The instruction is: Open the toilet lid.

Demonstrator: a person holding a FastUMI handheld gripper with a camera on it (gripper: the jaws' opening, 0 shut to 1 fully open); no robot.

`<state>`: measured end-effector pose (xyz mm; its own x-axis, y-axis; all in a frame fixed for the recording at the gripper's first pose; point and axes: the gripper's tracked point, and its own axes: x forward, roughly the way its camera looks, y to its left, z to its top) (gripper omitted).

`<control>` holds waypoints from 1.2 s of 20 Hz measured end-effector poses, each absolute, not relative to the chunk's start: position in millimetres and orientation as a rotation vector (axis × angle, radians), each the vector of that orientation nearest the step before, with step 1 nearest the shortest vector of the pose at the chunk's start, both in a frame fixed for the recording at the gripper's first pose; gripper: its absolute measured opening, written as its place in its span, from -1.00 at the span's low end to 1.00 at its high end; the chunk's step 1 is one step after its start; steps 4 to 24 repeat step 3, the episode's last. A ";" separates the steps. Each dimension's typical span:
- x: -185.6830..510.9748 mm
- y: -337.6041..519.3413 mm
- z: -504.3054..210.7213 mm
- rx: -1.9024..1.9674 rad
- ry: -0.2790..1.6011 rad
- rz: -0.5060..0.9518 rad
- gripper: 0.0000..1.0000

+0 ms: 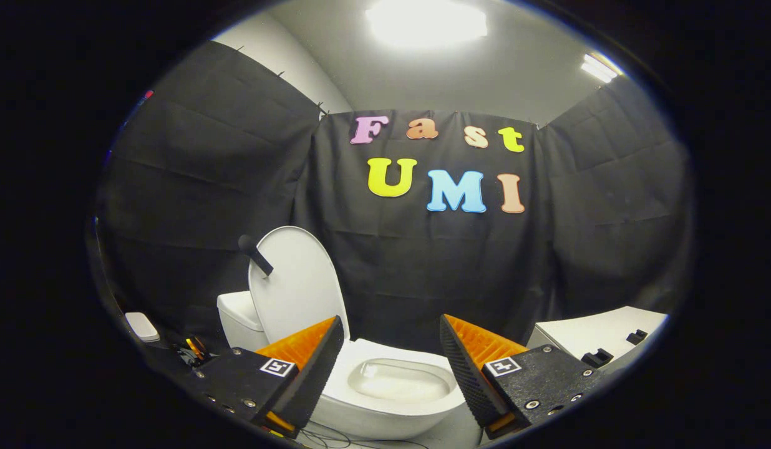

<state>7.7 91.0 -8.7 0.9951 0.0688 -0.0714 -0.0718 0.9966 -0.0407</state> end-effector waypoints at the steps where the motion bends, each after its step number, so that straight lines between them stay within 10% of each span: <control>1: 7.6 91.3 -7.5 -0.046 0.069 0.072 0.90; 24: 6.8 92.0 -6.2 -0.043 0.063 0.075 0.90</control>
